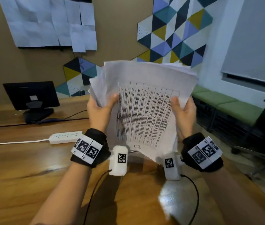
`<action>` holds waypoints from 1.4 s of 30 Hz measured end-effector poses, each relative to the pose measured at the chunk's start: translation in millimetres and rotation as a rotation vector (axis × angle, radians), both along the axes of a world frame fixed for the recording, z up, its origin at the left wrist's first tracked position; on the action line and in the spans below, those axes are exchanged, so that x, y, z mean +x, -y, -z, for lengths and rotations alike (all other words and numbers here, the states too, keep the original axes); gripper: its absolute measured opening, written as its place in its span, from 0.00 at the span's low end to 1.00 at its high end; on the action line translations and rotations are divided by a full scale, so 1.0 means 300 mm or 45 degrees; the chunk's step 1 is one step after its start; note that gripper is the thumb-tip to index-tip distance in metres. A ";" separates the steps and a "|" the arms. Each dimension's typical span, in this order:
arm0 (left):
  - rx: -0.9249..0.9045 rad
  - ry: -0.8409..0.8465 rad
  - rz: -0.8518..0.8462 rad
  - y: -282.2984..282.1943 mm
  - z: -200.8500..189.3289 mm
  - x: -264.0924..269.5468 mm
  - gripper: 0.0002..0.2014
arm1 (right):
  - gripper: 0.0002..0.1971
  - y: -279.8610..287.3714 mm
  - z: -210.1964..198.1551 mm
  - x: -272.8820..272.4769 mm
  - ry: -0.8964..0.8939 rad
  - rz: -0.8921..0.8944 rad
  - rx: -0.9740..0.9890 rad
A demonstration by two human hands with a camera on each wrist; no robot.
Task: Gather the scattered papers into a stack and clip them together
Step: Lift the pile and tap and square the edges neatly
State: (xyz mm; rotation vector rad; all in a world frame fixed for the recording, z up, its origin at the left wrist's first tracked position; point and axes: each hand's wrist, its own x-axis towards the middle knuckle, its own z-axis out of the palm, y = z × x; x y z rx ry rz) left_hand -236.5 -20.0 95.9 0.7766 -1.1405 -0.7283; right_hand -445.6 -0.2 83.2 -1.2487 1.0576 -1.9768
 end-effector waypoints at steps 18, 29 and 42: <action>0.157 0.125 0.331 -0.065 0.026 0.026 0.12 | 0.42 -0.044 0.097 -0.121 -0.103 -0.425 0.195; 0.109 0.027 0.378 -0.059 0.009 -0.017 0.22 | 0.40 -0.030 0.038 -0.108 -0.106 -0.398 0.208; -0.129 0.781 0.197 -0.038 -0.001 -0.142 0.16 | 0.25 -0.100 -0.295 -0.094 -1.585 0.363 0.207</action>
